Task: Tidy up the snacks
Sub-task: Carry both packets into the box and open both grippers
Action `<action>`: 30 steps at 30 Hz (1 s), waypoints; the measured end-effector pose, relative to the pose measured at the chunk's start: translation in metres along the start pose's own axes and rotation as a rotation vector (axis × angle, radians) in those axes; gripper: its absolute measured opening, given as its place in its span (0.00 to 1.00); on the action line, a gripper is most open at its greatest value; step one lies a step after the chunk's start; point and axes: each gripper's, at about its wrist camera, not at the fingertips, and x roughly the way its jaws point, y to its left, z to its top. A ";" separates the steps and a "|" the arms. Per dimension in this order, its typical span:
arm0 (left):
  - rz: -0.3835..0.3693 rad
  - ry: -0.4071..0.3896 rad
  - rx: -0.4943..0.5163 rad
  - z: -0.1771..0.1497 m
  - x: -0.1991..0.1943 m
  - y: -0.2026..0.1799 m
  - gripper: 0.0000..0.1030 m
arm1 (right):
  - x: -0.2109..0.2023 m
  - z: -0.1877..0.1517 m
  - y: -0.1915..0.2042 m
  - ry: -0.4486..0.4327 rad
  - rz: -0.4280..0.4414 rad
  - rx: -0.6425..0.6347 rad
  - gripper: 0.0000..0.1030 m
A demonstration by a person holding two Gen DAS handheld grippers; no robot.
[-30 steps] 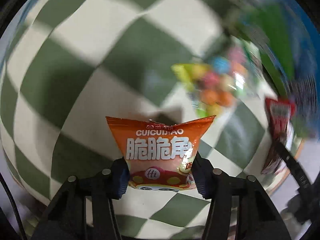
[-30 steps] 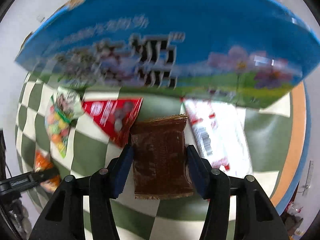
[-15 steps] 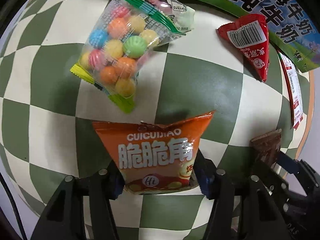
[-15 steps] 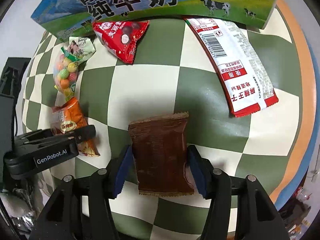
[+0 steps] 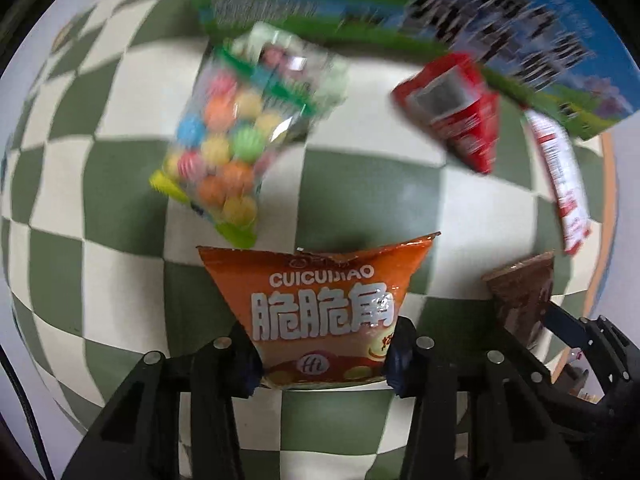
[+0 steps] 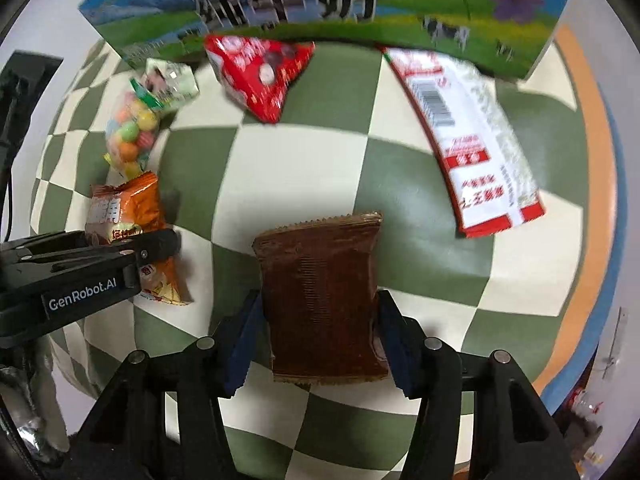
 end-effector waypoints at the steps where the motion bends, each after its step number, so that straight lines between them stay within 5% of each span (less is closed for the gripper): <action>1: -0.012 -0.022 0.010 0.003 -0.012 -0.004 0.42 | -0.008 0.000 -0.001 -0.018 0.016 0.012 0.57; 11: -0.165 -0.233 0.109 0.077 -0.150 -0.053 0.42 | -0.142 0.062 -0.033 -0.253 0.172 0.097 0.57; 16: -0.114 -0.305 0.159 0.150 -0.172 -0.083 0.42 | -0.178 0.120 -0.053 -0.361 0.149 0.116 0.57; 22: -0.103 -0.169 0.167 0.217 -0.130 -0.095 0.42 | -0.160 0.183 -0.074 -0.313 0.126 0.142 0.57; 30: -0.109 0.045 0.144 0.240 -0.067 -0.102 0.42 | -0.106 0.222 -0.088 -0.162 0.107 0.147 0.57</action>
